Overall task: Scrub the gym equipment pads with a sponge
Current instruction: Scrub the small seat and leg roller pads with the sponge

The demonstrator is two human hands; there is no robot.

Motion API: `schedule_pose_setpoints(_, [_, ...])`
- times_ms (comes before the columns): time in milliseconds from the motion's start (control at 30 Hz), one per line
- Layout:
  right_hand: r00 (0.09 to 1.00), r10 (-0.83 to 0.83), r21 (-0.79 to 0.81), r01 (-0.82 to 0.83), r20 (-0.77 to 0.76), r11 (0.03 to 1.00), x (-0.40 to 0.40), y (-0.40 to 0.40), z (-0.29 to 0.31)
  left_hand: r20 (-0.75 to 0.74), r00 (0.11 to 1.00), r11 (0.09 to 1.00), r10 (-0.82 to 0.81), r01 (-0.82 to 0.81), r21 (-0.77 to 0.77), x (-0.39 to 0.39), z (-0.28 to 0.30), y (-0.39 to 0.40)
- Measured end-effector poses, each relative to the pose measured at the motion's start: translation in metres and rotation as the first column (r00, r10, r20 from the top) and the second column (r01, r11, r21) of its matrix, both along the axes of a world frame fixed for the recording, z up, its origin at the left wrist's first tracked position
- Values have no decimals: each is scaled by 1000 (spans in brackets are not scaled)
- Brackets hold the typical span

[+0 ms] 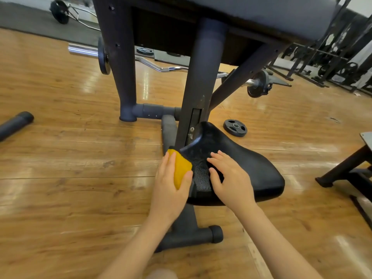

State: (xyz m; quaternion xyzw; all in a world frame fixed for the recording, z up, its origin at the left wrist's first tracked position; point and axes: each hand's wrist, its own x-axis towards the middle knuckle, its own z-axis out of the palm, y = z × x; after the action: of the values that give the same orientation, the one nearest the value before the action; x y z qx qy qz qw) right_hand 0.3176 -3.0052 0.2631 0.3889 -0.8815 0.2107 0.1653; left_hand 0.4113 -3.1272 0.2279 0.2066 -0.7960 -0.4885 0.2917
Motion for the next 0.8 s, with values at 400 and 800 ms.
schedule_pose_setpoints(400, [992, -27, -53, 33, 122, 998, -29, 24, 12, 54, 985, 983, -163, 157, 94, -26, 12, -40])
schedule_pose_setpoints(800, [980, -68, 178, 34, 189, 983, -31, 28, 19, 135, 986, 986, -98, 115, -118, -36, 15, -33])
